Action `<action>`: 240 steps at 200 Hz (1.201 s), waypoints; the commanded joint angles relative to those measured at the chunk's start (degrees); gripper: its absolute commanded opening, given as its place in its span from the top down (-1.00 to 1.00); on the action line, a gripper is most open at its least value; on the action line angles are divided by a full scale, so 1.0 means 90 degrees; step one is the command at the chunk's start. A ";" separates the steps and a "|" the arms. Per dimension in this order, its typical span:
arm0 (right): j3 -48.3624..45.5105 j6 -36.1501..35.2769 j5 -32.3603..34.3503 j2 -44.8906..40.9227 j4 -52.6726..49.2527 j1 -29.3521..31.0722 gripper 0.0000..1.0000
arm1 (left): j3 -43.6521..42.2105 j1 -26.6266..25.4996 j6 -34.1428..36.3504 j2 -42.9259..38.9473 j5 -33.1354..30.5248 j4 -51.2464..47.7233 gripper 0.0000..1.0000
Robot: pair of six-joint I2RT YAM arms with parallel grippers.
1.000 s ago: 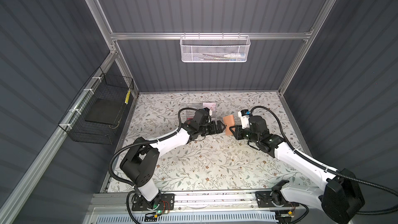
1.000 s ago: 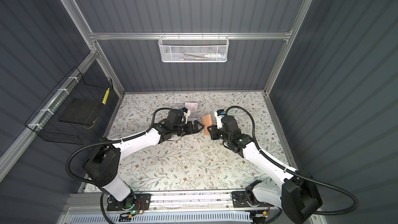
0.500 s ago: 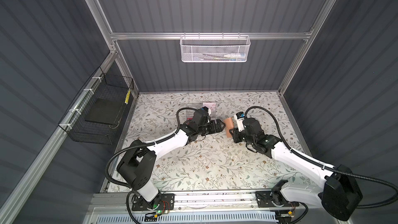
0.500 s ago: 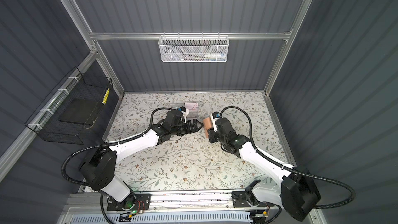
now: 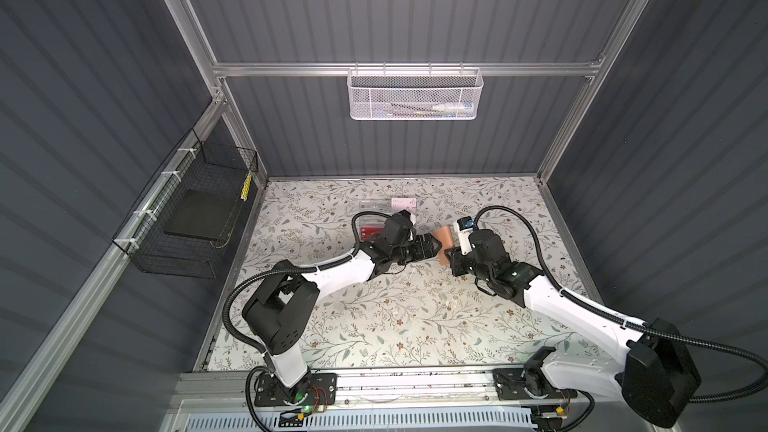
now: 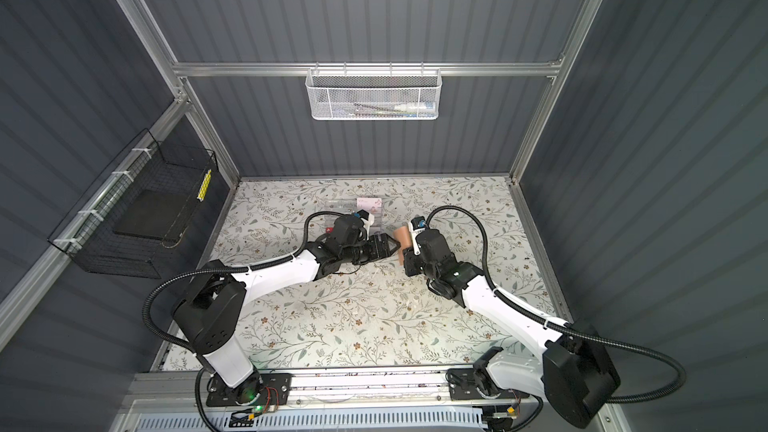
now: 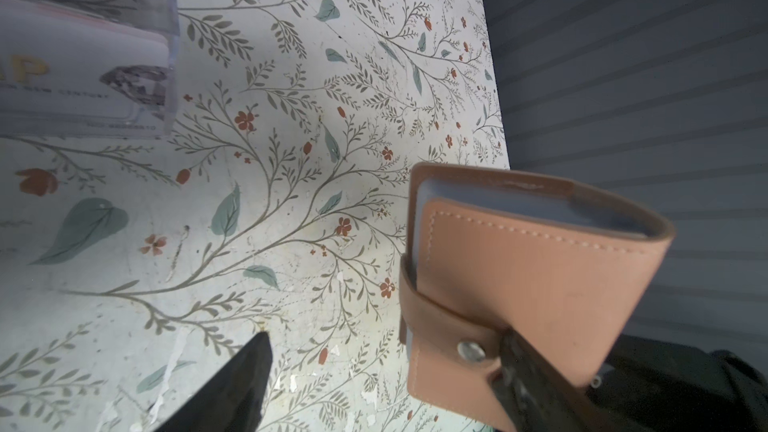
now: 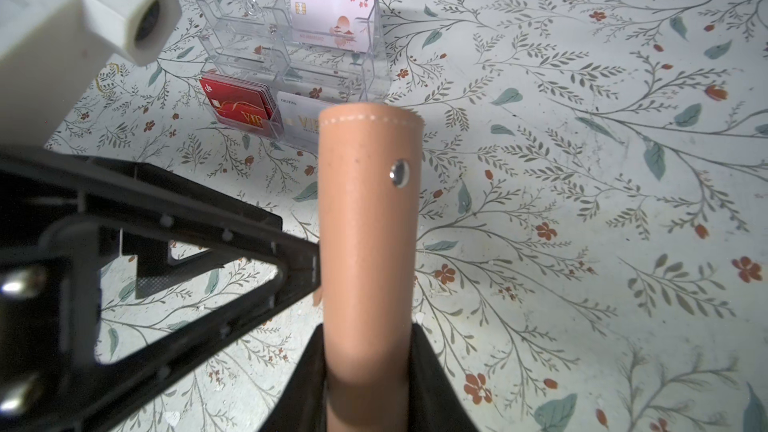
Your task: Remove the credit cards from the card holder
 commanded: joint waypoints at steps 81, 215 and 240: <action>-0.0065 -0.0082 -0.0071 -0.0053 0.0486 0.0046 1.00 | 0.0414 -0.0084 0.0137 0.0191 0.0014 -0.0034 -0.40; -0.0136 -0.0033 0.0057 -0.0107 0.0572 0.0053 1.00 | 0.0424 -0.0356 0.0048 0.0550 -0.0032 0.0020 0.37; -0.0145 0.0010 0.0062 -0.0108 0.0599 0.0039 1.00 | 0.0438 -0.0405 0.0038 0.0588 -0.0035 0.0056 0.54</action>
